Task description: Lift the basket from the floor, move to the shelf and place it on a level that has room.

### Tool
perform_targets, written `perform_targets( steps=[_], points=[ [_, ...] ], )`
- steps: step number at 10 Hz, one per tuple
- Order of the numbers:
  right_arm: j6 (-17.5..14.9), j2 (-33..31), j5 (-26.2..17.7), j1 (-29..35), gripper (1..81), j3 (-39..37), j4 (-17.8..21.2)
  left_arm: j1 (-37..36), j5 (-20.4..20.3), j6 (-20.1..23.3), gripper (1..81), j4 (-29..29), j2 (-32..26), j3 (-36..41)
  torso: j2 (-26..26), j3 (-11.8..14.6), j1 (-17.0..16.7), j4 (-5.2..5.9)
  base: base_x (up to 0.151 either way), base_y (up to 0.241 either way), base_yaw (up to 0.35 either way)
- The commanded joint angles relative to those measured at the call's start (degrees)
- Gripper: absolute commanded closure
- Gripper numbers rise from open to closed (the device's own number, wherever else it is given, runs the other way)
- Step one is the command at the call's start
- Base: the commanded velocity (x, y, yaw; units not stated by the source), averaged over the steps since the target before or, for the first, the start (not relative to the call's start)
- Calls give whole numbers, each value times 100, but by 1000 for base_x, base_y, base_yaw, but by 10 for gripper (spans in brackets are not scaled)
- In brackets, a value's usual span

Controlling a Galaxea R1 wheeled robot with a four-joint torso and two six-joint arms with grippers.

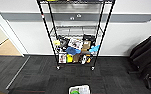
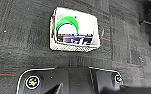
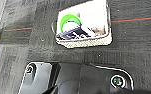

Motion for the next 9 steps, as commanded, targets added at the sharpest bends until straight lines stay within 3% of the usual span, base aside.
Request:
perform_targets(
  steps=[1, 6, 7, 9],
  points=[
    [10, -90, -220, 288, 10, 30, -6, -223, 214, 12, 10, 17, -124, 91, 0, 0, 0, 0, 0, 0, 0],
    [10, -90, -229, 235, 10, 92, -15, -56, 258, -252, 10, -239, -176, 47, 2, 0, 0, 0, 0, 0, 0],
    [10, -56, -229, 235, 10, 74, -49, -48, 258, -252, 10, -212, -229, 65, -573, 0, 369, 0, 0, 0, 0],
    [10, -29, -281, 235, 10, 48, -24, -48, 258, -356, 10, -300, -255, 74, -691, 0, 441, 0, 0, 0, 0]
  ],
)
